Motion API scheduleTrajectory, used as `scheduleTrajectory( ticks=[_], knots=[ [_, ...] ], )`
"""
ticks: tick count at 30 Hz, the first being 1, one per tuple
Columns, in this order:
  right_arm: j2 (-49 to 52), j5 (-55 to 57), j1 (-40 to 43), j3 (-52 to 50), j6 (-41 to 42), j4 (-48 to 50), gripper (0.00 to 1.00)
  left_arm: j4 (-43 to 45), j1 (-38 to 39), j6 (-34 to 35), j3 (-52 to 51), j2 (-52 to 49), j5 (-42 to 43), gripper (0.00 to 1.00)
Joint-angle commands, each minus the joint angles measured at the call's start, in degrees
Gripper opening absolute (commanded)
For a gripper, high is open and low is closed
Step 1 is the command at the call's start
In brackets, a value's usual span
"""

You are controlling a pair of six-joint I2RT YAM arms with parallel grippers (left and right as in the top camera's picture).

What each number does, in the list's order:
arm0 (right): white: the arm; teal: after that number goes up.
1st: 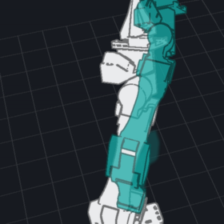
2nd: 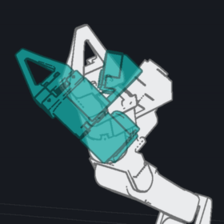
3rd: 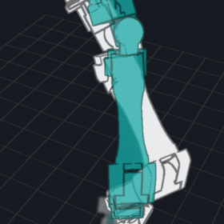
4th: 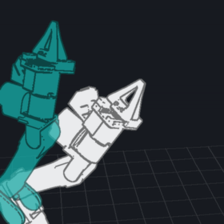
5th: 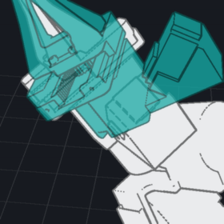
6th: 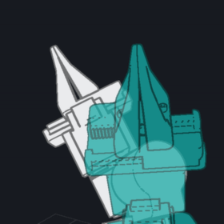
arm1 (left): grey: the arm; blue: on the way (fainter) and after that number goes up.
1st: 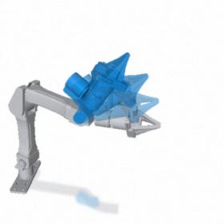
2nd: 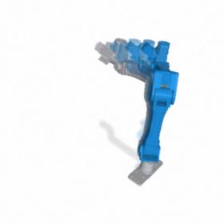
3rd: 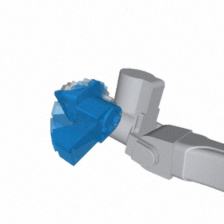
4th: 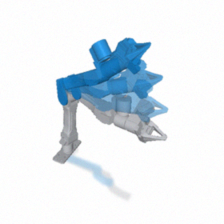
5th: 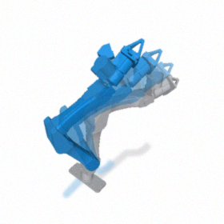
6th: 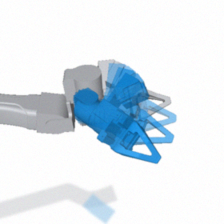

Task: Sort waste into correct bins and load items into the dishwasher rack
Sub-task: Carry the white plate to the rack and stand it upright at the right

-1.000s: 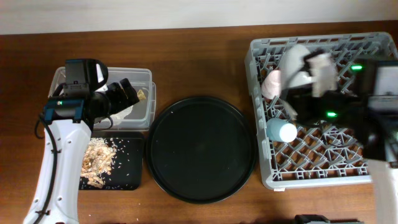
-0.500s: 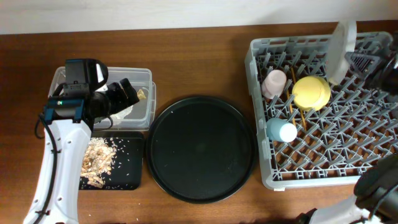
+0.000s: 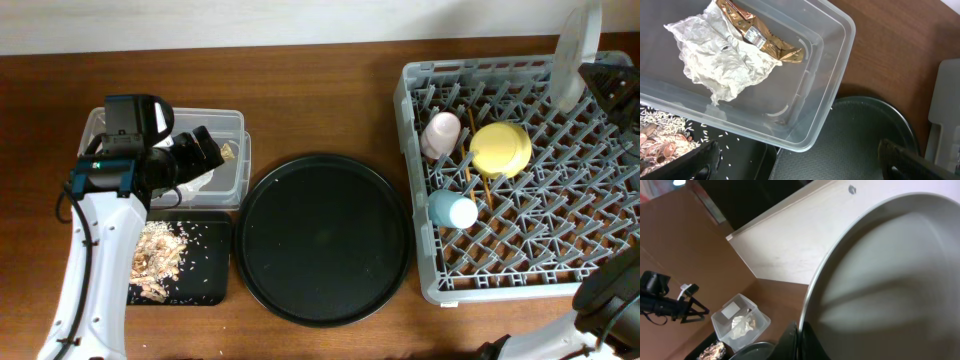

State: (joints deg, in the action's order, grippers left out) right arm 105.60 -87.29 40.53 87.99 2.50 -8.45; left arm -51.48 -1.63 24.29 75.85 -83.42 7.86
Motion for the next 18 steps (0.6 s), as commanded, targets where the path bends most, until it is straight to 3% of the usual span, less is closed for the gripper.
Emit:
scheduleTrajectory(
  ticks=[1, 13, 16, 18],
  knots=[
    [1.7, -1.7, 0.4, 0.3, -4.2, -3.5, 0.04, 0.0, 0.1, 0.5, -0.2, -0.1, -0.4, 0.99],
    [4.9, -1.7, 0.8, 0.3, -3.7, -19.3, 0.04, 0.0, 0.1, 0.5, -0.2, -0.1, -0.4, 0.99],
    [5.5, -1.7, 1.1, 0.3, 2.4, -17.6, 0.04, 0.0, 0.1, 0.5, -0.2, -0.1, -0.4, 0.99],
    [5.5, -1.7, 0.6, 0.3, 13.0, -8.4, 0.04, 0.0, 0.1, 0.5, -0.2, -0.1, -0.4, 0.99]
  ],
)
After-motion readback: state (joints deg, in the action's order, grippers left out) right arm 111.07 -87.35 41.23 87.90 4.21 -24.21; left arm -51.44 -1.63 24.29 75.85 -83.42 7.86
